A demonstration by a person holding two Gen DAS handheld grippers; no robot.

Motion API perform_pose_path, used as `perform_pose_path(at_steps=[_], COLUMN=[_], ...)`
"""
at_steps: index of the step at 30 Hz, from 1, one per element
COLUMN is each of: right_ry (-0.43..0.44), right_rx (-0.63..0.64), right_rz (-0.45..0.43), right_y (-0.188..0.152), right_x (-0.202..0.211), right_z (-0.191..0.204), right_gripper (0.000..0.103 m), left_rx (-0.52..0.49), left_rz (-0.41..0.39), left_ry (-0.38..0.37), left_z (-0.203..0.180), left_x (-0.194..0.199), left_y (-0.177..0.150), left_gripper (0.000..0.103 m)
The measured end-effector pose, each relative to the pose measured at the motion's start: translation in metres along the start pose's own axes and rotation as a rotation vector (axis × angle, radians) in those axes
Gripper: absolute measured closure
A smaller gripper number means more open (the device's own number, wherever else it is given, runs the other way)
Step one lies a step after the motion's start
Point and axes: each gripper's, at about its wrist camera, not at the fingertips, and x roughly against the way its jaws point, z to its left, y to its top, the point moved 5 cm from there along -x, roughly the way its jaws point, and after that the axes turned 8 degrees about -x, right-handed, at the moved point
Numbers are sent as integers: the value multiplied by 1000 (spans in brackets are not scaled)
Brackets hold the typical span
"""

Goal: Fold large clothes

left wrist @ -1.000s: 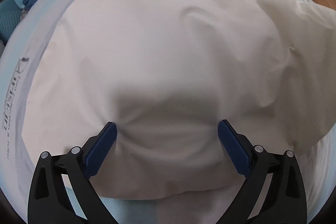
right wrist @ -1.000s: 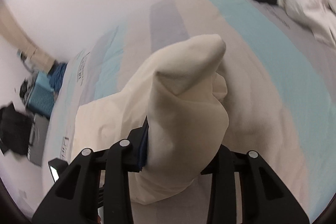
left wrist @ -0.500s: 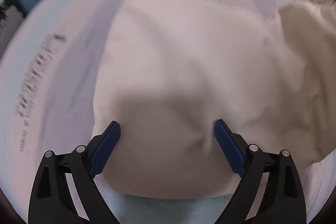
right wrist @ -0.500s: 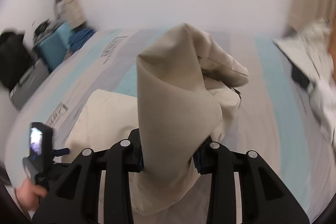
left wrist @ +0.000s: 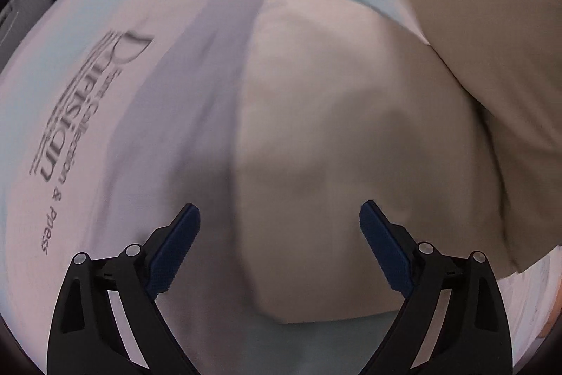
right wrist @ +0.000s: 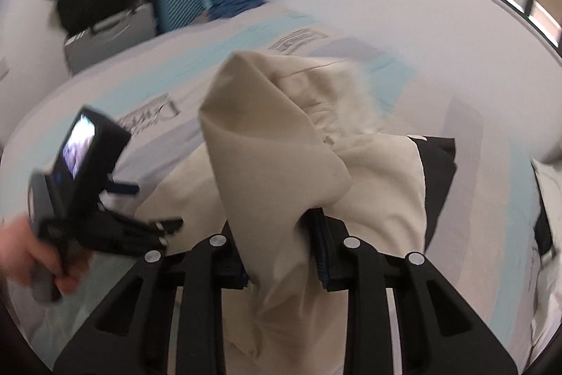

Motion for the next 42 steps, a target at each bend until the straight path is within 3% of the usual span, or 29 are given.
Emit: perform_pose_path(at_steps=[2, 8, 14, 18, 25, 28, 30, 33, 38, 42], right_ry=[9, 42, 78, 94, 144, 161, 165, 167, 179, 194], right_rx=[57, 197, 318, 364, 442, 469, 476, 463, 482, 495], right_rz=[23, 49, 52, 63, 89, 95, 91, 92, 94, 114], right_y=[-6, -19, -24, -32, -48, -55, -54, -53, -54, -66], right_x=[-8, -14, -10, -10, -17, -19, -17, -14, -18, -22], right_z=[17, 55, 81, 95, 125, 130, 130, 126, 138, 148], right_gripper=[79, 80, 81, 82, 84, 85, 86, 86, 87, 88], left_rx=[28, 38, 12, 28, 14, -7, -35, -26, -4, 11], left_rz=[38, 18, 6, 29, 24, 12, -12, -20, 16, 9], left_ry=[-37, -85, -40, -62, -72, -68, -30, -32, -26, -22], left_z=[9, 15, 37, 52, 43, 36, 49, 61, 77, 84], left_x=[-13, -19, -10, -25, -43, -35, -21, -9, -17, -21], left_y=[-12, -6, 4, 10, 21, 16, 20, 23, 7, 13], left_gripper=[11, 11, 11, 11, 7, 10, 10, 10, 10, 10])
